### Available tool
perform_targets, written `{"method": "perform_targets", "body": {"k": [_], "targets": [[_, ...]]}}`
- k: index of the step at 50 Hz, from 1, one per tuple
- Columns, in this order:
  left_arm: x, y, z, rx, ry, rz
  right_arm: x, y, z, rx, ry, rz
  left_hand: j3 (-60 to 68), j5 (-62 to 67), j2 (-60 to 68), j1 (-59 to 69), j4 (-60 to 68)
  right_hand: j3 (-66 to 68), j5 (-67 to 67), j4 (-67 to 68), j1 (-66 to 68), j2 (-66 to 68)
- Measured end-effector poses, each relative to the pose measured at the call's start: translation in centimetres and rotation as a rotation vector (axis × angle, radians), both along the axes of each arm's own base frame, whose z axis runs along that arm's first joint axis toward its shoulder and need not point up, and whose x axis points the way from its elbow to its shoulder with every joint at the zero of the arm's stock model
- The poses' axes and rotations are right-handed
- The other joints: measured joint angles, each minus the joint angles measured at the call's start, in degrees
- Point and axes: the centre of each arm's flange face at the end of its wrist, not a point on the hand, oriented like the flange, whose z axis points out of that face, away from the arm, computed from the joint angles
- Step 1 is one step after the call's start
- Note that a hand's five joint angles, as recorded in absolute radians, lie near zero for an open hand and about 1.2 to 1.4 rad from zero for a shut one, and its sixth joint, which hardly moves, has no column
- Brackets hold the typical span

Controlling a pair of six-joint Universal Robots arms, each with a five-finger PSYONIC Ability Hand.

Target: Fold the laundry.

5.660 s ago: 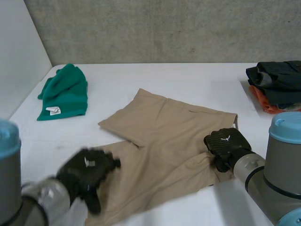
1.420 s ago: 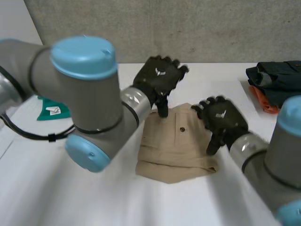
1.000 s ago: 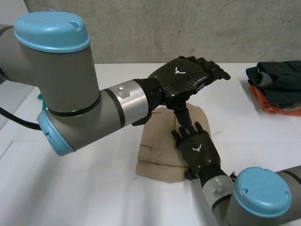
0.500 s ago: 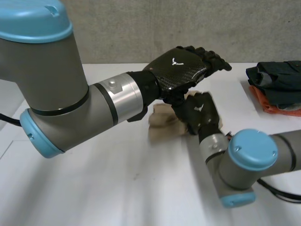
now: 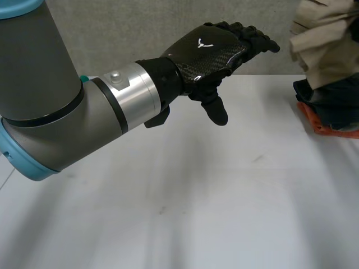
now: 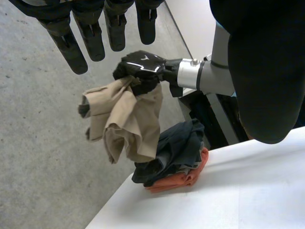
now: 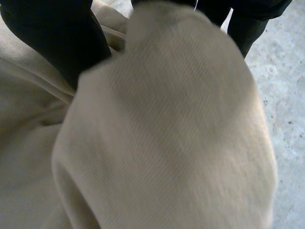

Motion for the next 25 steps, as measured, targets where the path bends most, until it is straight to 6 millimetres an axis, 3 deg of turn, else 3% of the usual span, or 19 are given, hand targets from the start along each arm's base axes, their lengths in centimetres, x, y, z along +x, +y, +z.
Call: {"method": "perform_targets", "body": {"k": [6, 8, 9, 10, 15, 19, 25], "targets": [[0.0, 0.0, -0.2, 0.005, -0.003, 0.0, -5.0, -3.5, -4.8, 0.018, 0.021, 0.061, 0.0, 0.0, 0.0, 0.0, 0.0, 0.1, 0.2, 0.0, 0.0, 0.0], [-0.1, 0.0, -0.3, 0.008, -0.006, -0.001, -6.8, -4.5, -7.8, 0.048, 0.025, 0.075, 0.0, 0.0, 0.0, 0.0, 0.0, 0.1, 0.4, 0.0, 0.0, 0.0], [-0.1, 0.0, -0.3, 0.008, -0.006, -0.001, -6.8, -4.5, -7.8, 0.048, 0.025, 0.075, 0.0, 0.0, 0.0, 0.0, 0.0, 0.1, 0.4, 0.0, 0.0, 0.0], [-0.2, 0.0, -0.5, 0.012, -0.009, -0.003, -8.2, -5.0, -10.3, 0.08, 0.024, 0.081, 0.0, 0.0, 0.0, 0.0, 0.0, 0.1, 0.5, 0.0, 0.0, 0.0], [-0.4, -0.1, -1.1, 0.023, -0.019, -0.005, -10.9, -5.2, -14.7, 0.158, 0.025, 0.085, 0.0, 0.0, 0.0, 0.0, 0.0, 0.1, 1.5, 0.1, 0.0, 0.0], [-0.4, -0.1, -1.4, 0.03, -0.024, -0.001, -12.5, -4.8, -15.8, 0.193, 0.046, 0.093, 0.0, 0.0, 0.0, 0.0, 0.0, 0.1, 2.0, 0.2, 0.0, 0.0], [-0.5, 0.0, -1.4, 0.032, -0.025, 0.002, -13.9, -4.4, -14.2, 0.187, 0.097, 0.118, 0.0, 0.0, 0.0, 0.0, 0.0, 0.2, 2.0, 0.2, 0.0, 0.0]]}}
